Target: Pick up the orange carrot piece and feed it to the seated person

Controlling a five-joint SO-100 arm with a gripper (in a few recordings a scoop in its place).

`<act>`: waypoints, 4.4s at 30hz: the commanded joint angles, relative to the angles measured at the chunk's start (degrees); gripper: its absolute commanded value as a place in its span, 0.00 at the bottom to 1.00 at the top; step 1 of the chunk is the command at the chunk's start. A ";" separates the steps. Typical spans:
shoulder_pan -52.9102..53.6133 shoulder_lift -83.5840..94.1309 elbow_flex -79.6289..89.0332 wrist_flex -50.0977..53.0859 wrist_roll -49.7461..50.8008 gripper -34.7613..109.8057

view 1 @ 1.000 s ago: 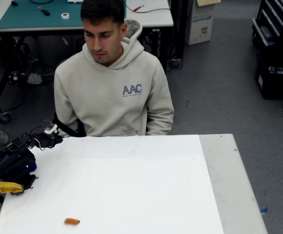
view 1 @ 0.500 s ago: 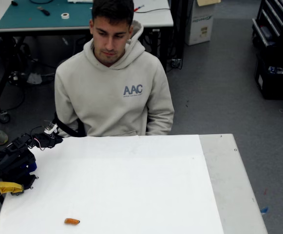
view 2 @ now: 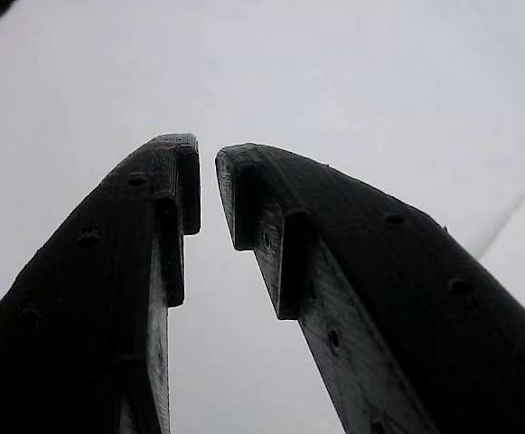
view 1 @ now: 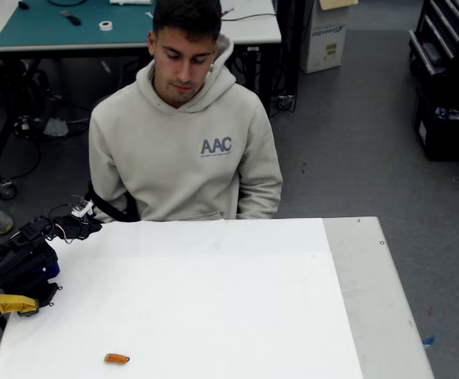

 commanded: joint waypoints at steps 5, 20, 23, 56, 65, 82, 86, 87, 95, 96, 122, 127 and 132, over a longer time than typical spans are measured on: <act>-0.09 0.26 -1.49 -0.44 -0.70 0.23; 0.62 0.09 -3.43 -0.44 -0.44 0.23; 0.70 0.00 -4.92 -0.44 -0.44 0.23; 36.04 -64.34 -56.95 0.44 -1.23 0.23; 47.64 -72.51 -61.26 0.44 -2.20 0.23; 67.76 -77.34 -60.47 0.44 -11.43 0.23; 71.10 -77.43 -60.91 0.26 -11.43 0.23; 71.89 -77.61 -61.00 -0.26 -11.43 0.23; 76.64 -82.35 -61.35 -0.44 -16.96 0.23; 77.26 -82.97 -61.35 -0.44 -18.63 0.23; 86.48 -102.22 -82.71 -0.35 -28.13 0.23; 89.12 -102.83 -83.50 0.35 -28.13 0.23; 90.88 -102.83 -84.02 0.35 -28.13 0.23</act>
